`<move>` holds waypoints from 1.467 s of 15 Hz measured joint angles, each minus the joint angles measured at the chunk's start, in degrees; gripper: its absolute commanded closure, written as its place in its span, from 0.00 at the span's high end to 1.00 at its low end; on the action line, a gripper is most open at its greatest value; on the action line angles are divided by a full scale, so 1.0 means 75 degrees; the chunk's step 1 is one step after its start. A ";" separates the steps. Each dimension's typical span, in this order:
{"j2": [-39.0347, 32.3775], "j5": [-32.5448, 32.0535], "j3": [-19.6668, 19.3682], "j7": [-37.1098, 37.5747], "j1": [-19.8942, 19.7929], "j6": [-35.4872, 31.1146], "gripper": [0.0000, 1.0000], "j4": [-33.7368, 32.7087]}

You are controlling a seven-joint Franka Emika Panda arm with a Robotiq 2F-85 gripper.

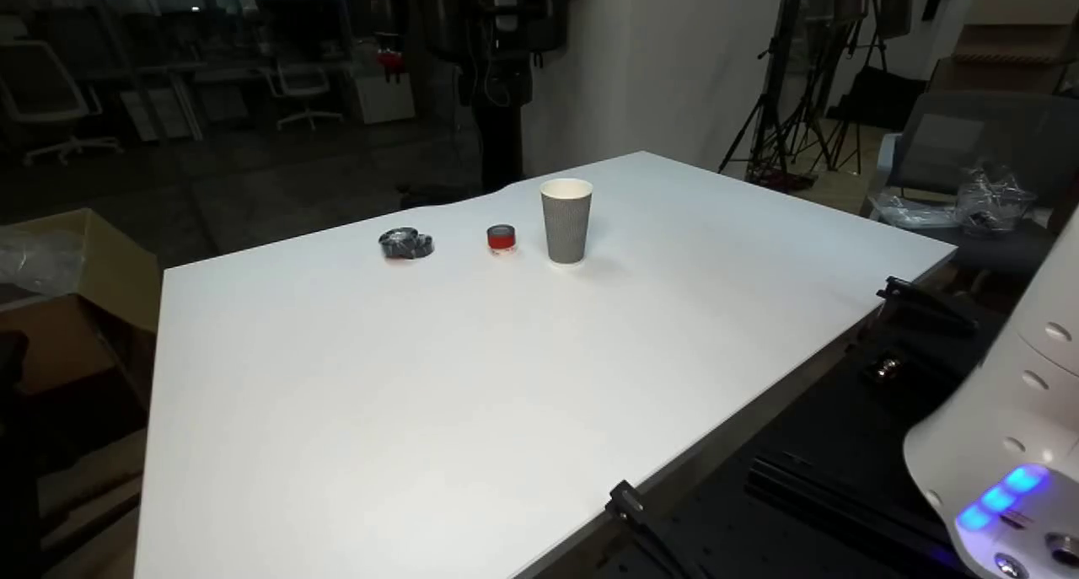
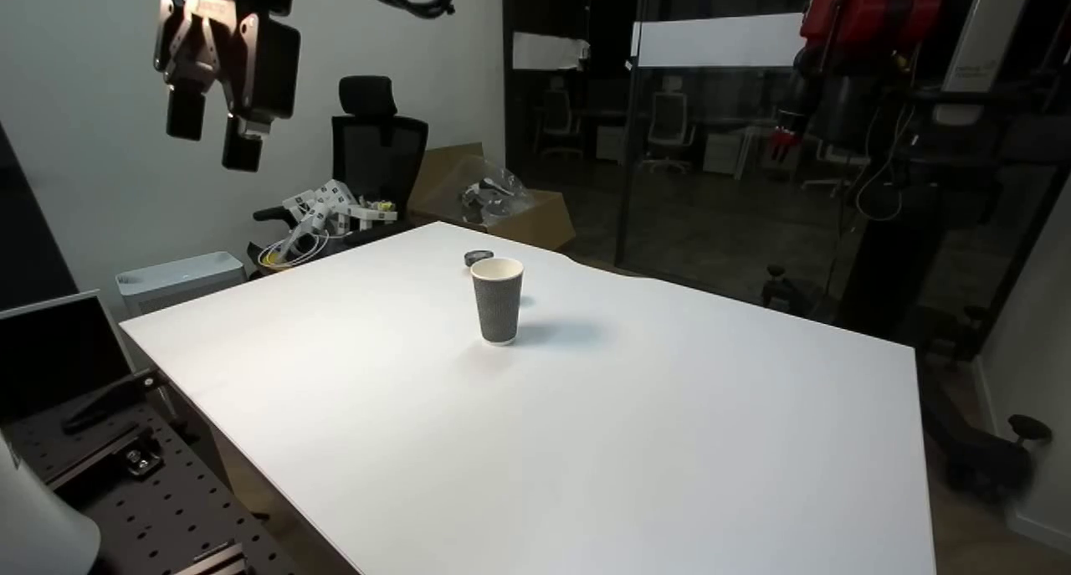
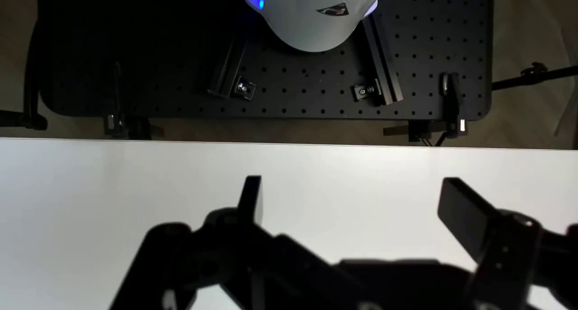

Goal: Move the cup to the right

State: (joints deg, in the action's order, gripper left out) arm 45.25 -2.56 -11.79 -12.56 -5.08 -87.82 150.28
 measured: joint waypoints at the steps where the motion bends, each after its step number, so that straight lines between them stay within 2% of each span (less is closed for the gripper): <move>1: 0.0000 0.0000 0.0000 0.0000 0.0000 0.0000 1.00 0.0000; 3: 0.0003 0.0002 0.0009 0.0013 -0.0008 -0.0149 1.00 0.0014; 5: -0.0007 -0.0013 0.0047 0.0098 -0.0069 -0.1018 1.00 0.0105; 8: -0.0290 -0.0069 0.0060 0.0214 -0.0202 -0.2990 1.00 0.0274; 11: -0.0972 -0.0071 0.0092 0.0464 -0.0340 -0.5122 1.00 0.0354; 13: -0.1278 -0.0061 0.0103 0.0437 -0.0349 -0.5336 1.00 0.0356; 19: -0.1111 -0.0044 0.0103 0.0432 -0.0349 -0.5261 1.00 0.0357; 22: -0.1601 0.0165 0.0108 0.0522 -0.0327 -0.5757 1.00 0.0266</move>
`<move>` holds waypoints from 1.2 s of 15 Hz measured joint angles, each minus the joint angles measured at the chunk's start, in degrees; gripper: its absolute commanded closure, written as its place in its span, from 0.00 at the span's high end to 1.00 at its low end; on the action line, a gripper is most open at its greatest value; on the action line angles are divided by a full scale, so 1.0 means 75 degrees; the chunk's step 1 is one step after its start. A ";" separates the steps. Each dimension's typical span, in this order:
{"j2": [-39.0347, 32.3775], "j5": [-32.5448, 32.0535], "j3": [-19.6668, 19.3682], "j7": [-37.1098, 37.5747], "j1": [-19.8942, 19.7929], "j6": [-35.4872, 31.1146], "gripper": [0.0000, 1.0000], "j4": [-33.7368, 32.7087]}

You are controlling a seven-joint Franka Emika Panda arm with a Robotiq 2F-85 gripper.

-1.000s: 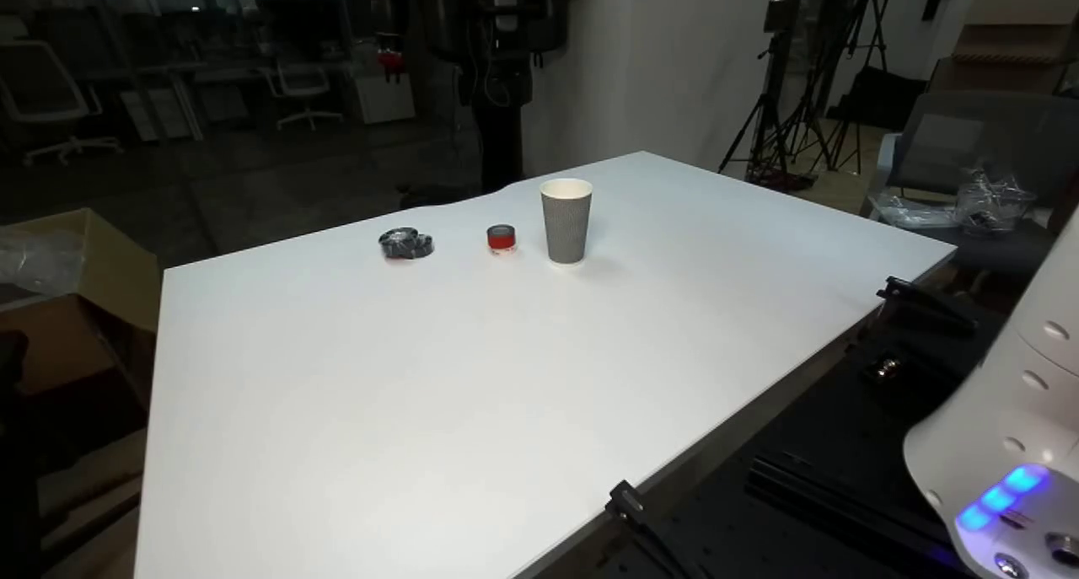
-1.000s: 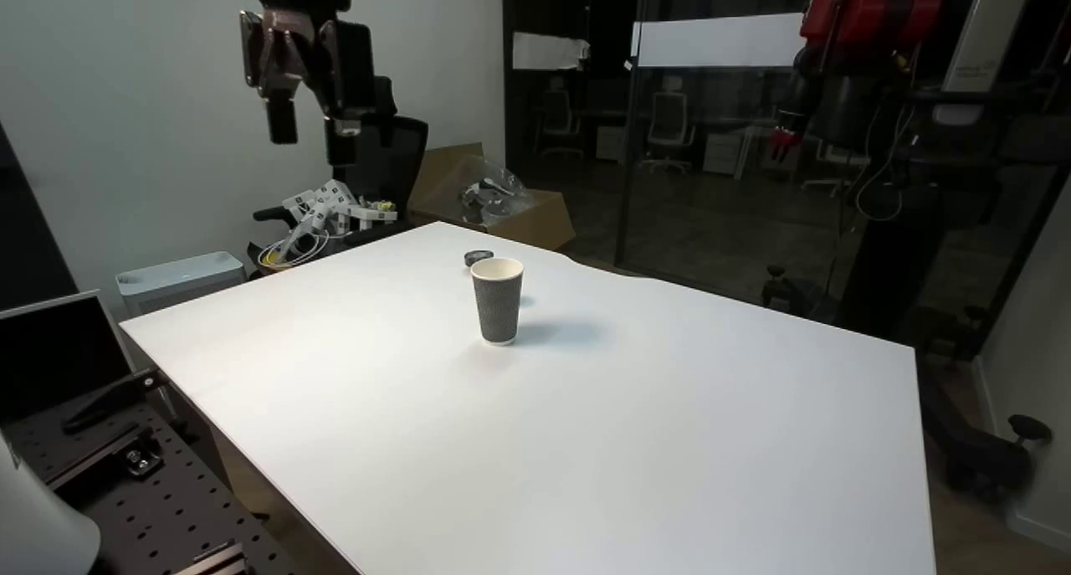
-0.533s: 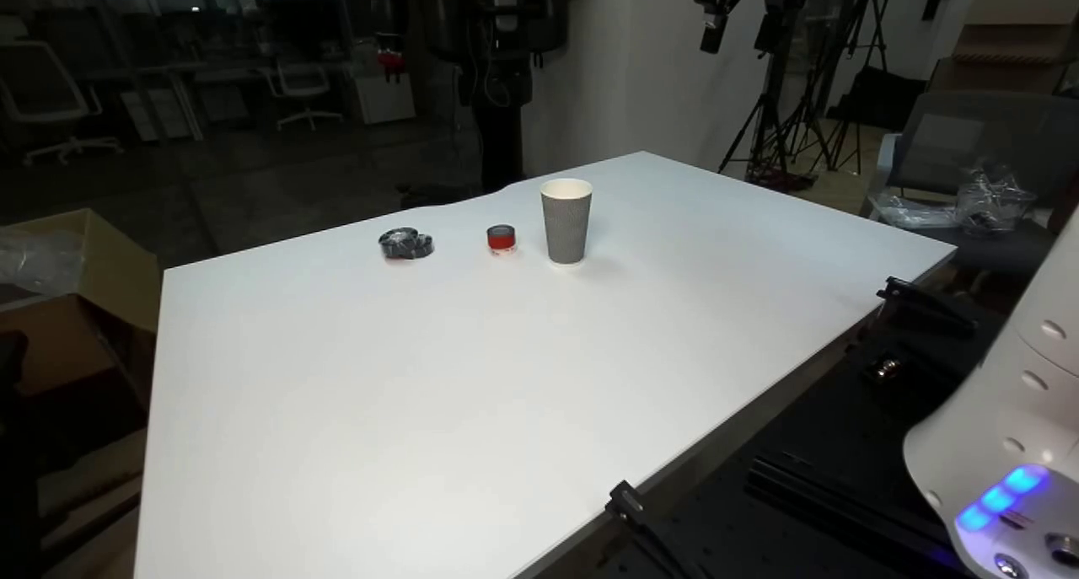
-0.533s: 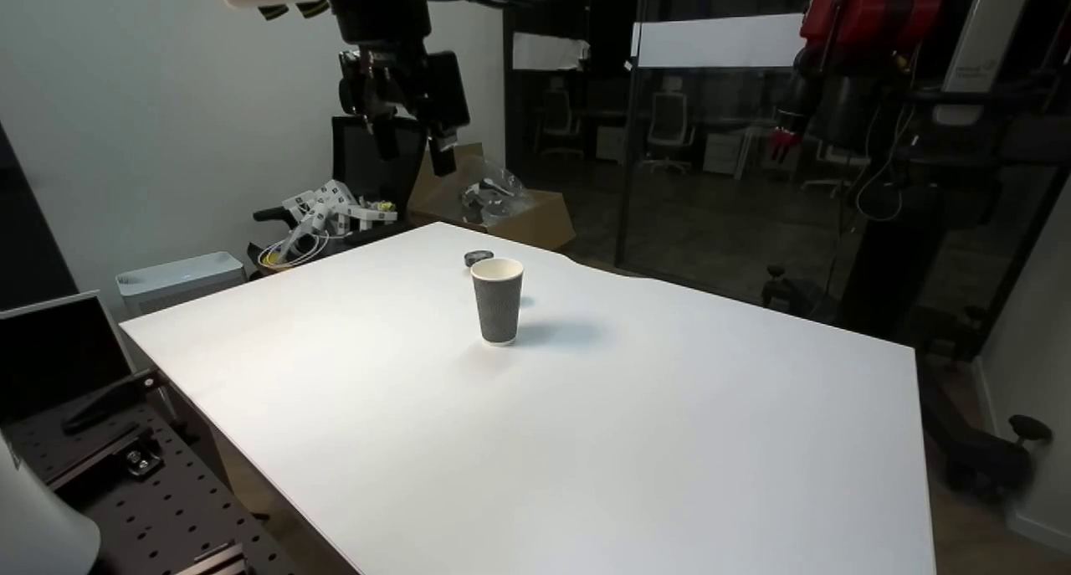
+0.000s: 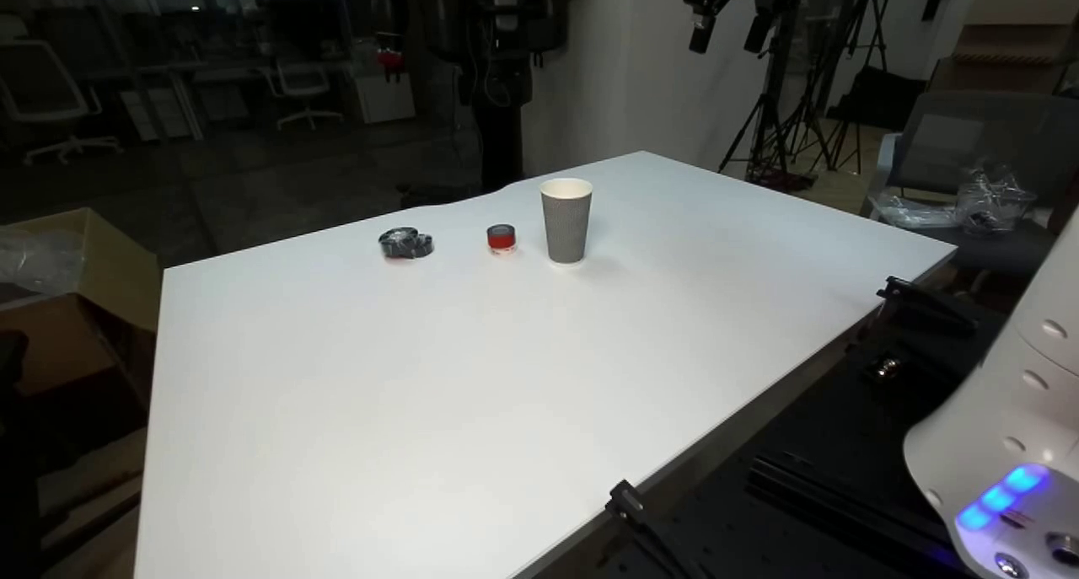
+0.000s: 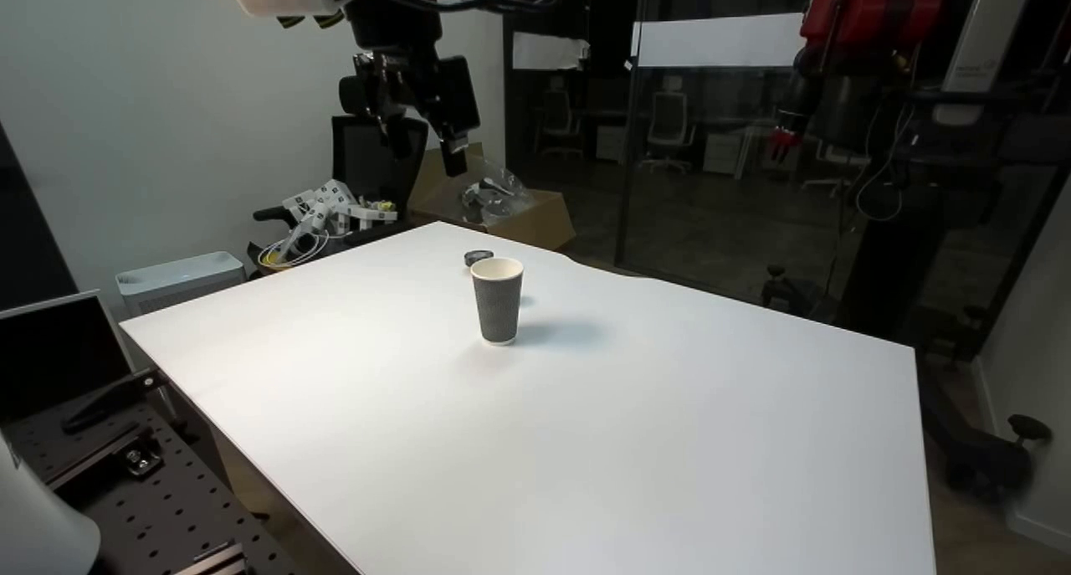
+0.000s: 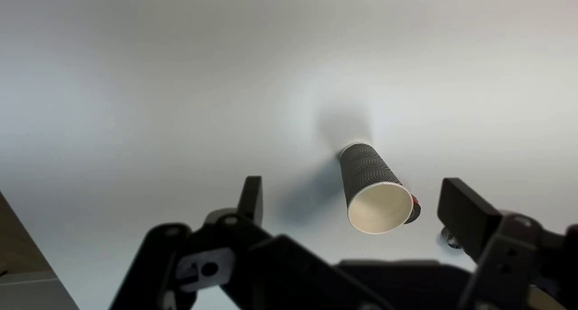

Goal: Move the cup to the right

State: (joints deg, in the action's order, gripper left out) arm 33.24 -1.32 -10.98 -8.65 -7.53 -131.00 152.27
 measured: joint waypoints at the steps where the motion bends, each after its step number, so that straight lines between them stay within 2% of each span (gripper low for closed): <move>1: -0.0347 0.0095 0.0002 0.0038 0.0025 -0.0190 1.00 -0.0126; 4: -0.1689 0.0454 0.0008 0.0080 0.0137 -0.0196 1.00 -0.0824; 7: -0.3119 0.0908 0.0039 0.0079 0.0279 0.0351 1.00 -0.1771; 11: -0.4936 0.0830 0.0353 0.0574 0.0291 0.0392 1.00 -0.3005; 16: -0.4833 0.0834 0.0369 0.0519 0.0216 0.0362 1.00 -0.2924; 18: -0.4860 0.0751 0.0385 0.0851 0.0217 -0.0027 1.00 -0.2864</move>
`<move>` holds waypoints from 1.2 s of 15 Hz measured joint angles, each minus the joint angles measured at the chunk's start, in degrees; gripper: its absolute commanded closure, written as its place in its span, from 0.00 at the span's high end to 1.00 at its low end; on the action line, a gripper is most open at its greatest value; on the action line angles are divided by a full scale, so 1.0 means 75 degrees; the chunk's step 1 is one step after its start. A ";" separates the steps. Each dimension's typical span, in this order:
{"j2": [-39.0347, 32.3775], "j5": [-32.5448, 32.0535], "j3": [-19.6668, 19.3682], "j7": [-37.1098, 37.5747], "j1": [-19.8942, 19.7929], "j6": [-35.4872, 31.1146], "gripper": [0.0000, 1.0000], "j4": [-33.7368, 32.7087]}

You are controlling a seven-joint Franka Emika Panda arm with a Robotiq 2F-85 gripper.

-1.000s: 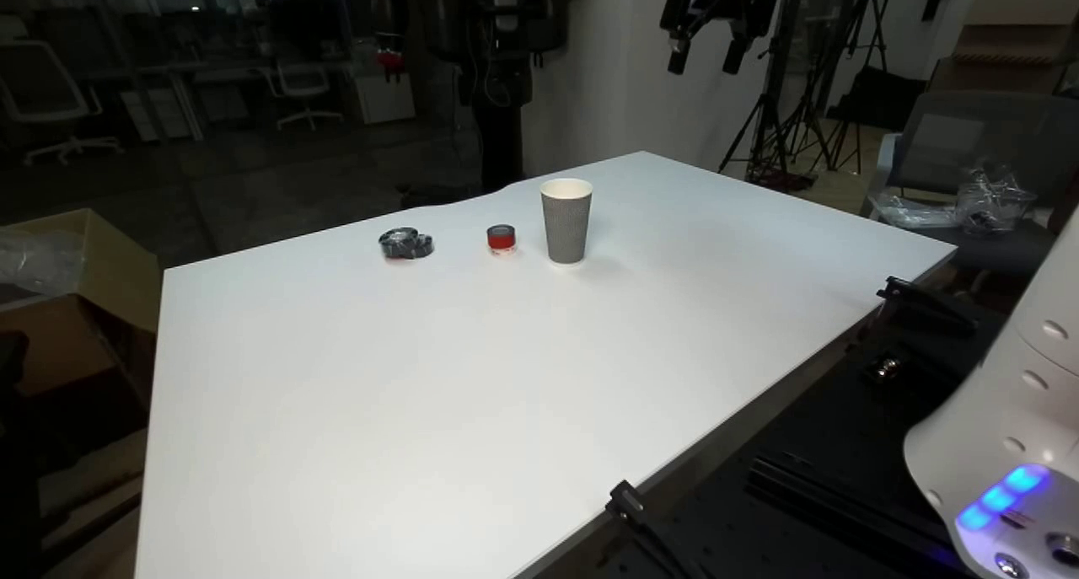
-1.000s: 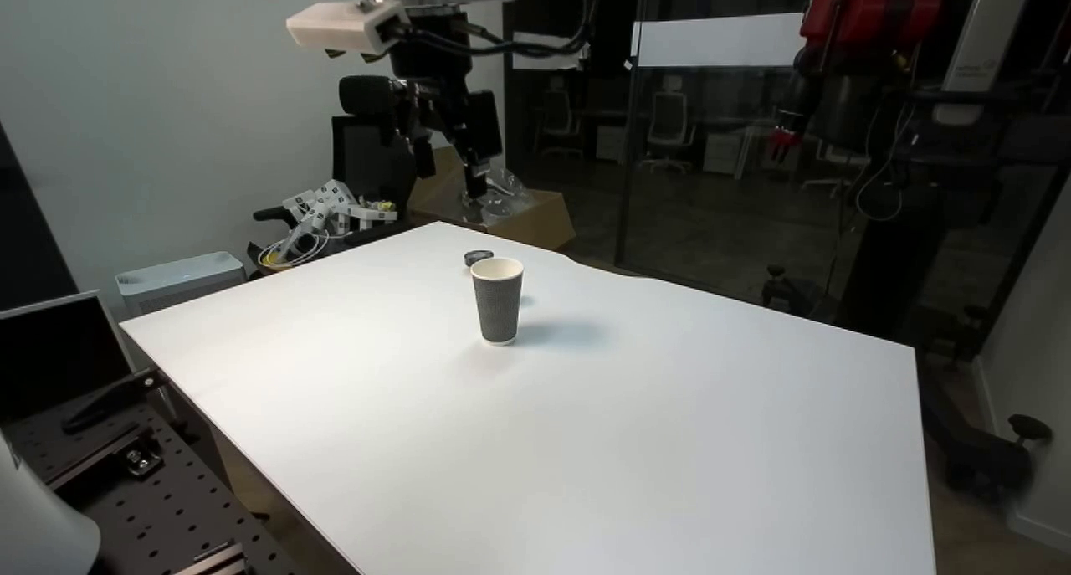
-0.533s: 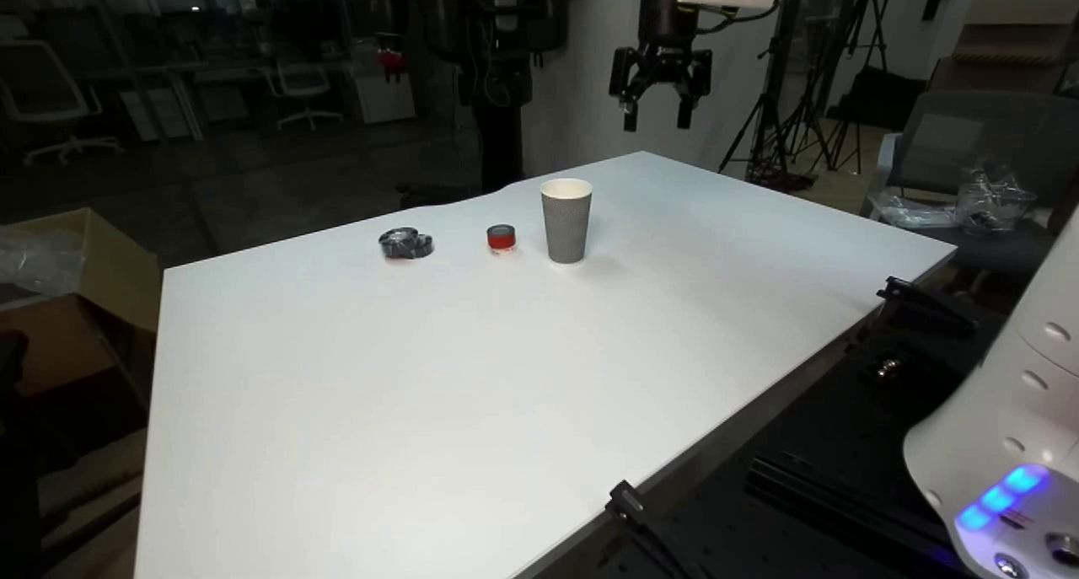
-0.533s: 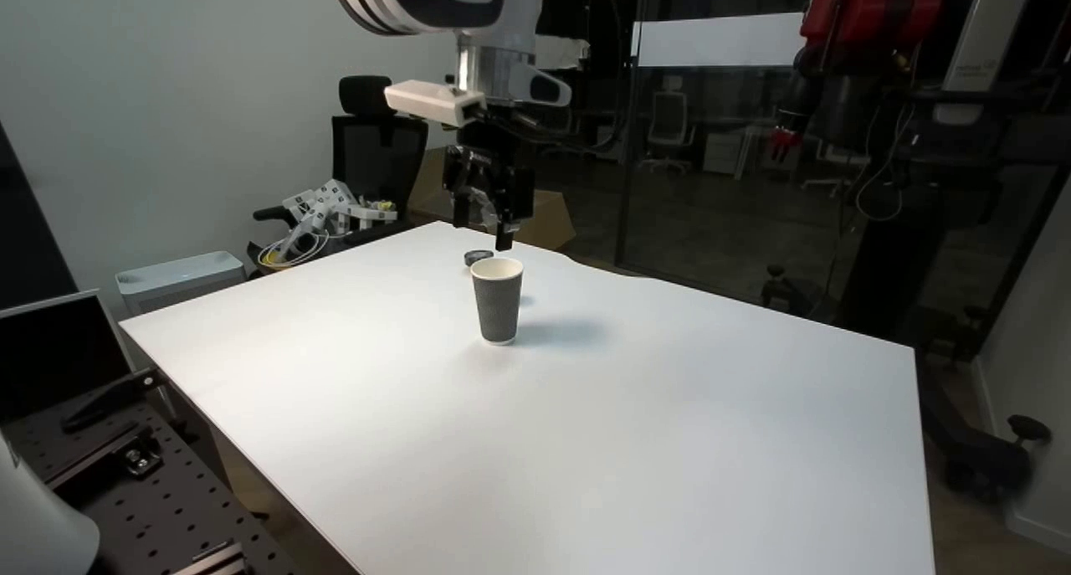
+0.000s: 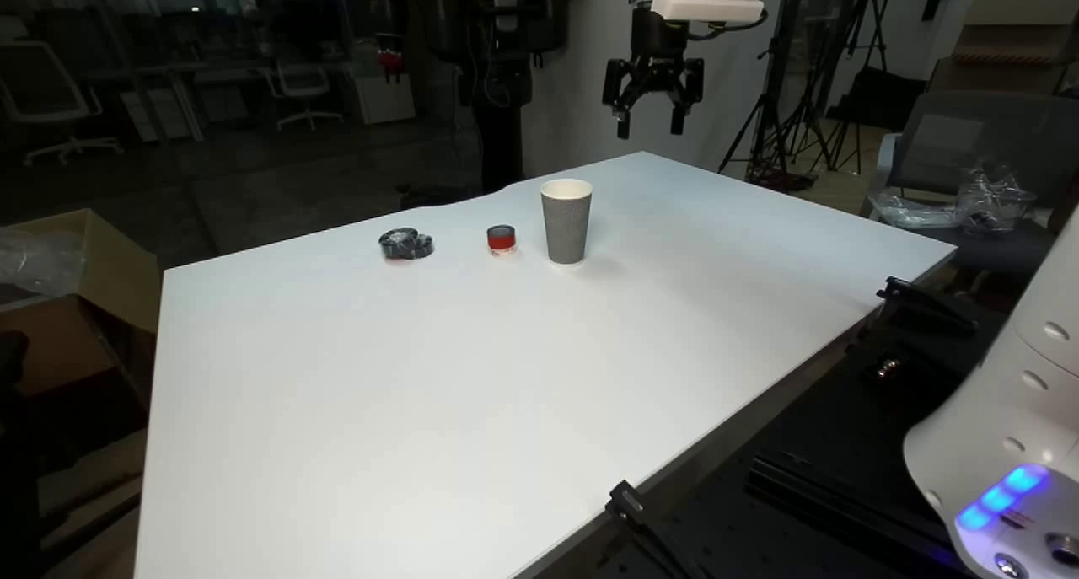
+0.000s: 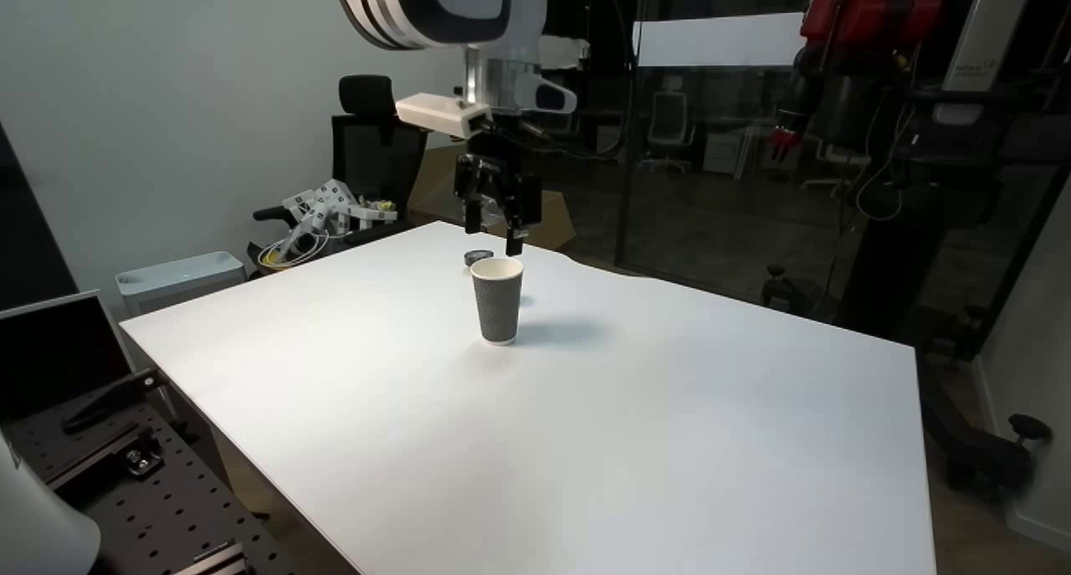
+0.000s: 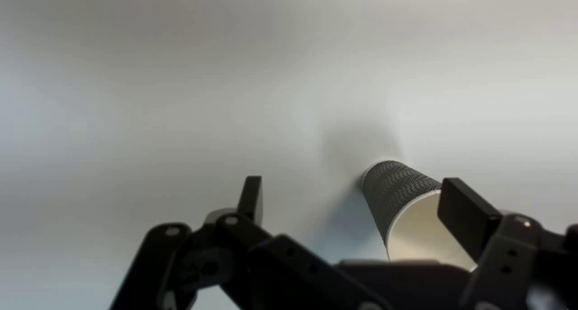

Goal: Move the cup to the right

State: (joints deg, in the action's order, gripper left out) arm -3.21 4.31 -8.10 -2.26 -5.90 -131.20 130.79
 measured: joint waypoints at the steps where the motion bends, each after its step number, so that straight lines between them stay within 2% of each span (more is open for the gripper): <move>1: -0.0058 -0.0014 0.0024 0.0239 0.0008 -0.0376 1.00 0.0022; 4: -0.0431 -0.0054 0.0122 0.0932 0.0070 -0.1457 1.00 -0.0057; 6: -0.0815 -0.0113 0.0174 0.1262 0.0136 -0.1767 1.00 -0.0274; 11: -0.1739 0.0162 0.0345 0.1399 0.0199 -0.1711 1.00 -0.0982; 18: -0.2526 0.0354 0.0439 0.1398 0.0198 -0.1218 1.00 -0.1712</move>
State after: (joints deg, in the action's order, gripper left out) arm -22.16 6.97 -4.80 8.22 -4.42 -140.34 117.95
